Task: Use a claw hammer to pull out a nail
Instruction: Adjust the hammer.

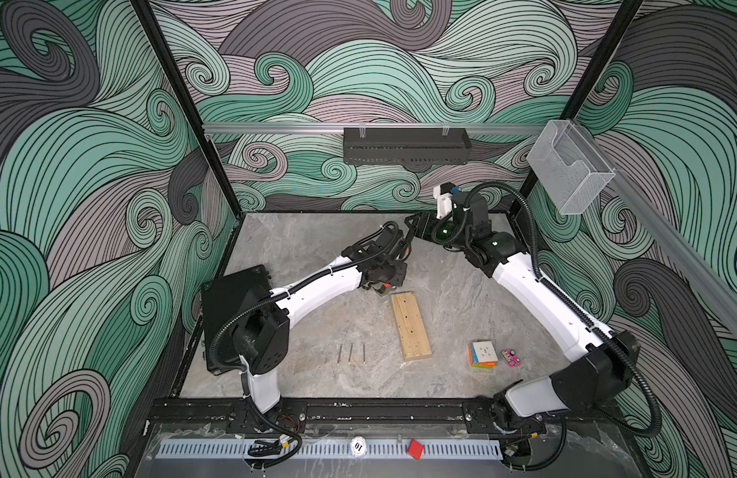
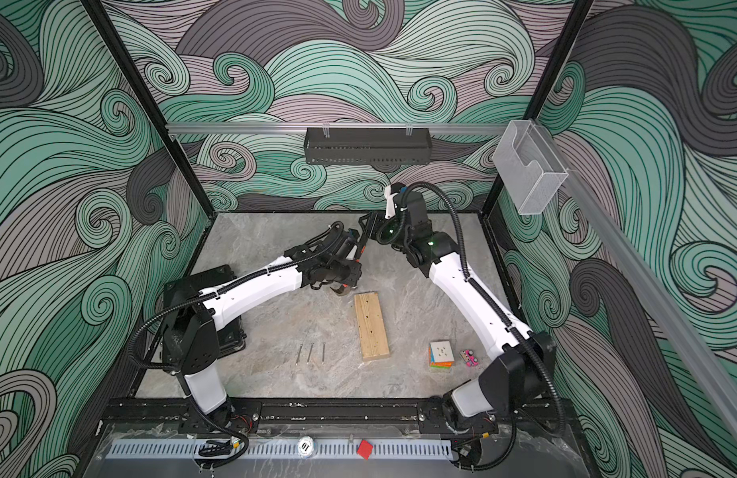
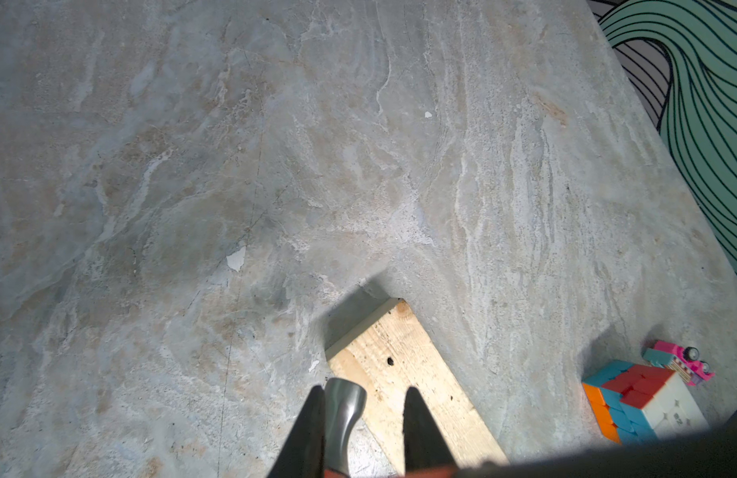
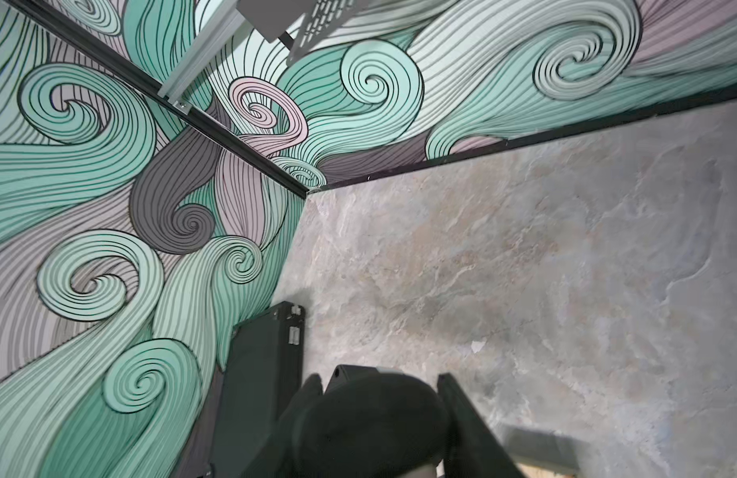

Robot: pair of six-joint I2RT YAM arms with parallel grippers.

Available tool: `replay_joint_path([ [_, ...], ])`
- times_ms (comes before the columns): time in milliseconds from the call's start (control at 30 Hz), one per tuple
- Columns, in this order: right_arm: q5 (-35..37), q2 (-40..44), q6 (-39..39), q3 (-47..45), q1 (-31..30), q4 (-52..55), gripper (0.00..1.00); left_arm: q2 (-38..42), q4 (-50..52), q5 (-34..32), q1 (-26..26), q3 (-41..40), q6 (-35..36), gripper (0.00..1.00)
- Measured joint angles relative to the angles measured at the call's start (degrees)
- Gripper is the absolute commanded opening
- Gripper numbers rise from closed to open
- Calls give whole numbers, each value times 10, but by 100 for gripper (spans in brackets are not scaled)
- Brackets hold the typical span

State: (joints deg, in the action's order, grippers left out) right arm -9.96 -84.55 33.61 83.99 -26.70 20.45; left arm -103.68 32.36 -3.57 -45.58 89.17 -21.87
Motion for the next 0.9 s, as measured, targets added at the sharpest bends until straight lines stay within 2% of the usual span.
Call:
replay_joint_path([
  [167, 12, 0, -8, 0, -6, 6, 17, -1, 2, -1, 1, 3, -2, 0],
  [500, 17, 0, -26, 0, -7, 9, 7, -1, 2, 6, 0, 3, 0, 0],
  [567, 17, 0, -31, 0, -7, 10, 4, -1, 2, 13, 1, 3, 0, 3],
  [600, 17, 1, -34, 0, -7, 10, 4, -1, 1, 17, 1, 3, 0, 5],
  [667, 17, 3, -42, 0, -7, 11, 3, 0, -2, 28, 2, 3, 2, 17],
  [833, 10, 16, -67, 0, -6, 13, 2, 19, -30, 57, 4, -15, 13, 53],
  [900, 10, 19, -81, 0, -3, 16, 1, 41, -45, 76, 4, -27, 28, 59],
])
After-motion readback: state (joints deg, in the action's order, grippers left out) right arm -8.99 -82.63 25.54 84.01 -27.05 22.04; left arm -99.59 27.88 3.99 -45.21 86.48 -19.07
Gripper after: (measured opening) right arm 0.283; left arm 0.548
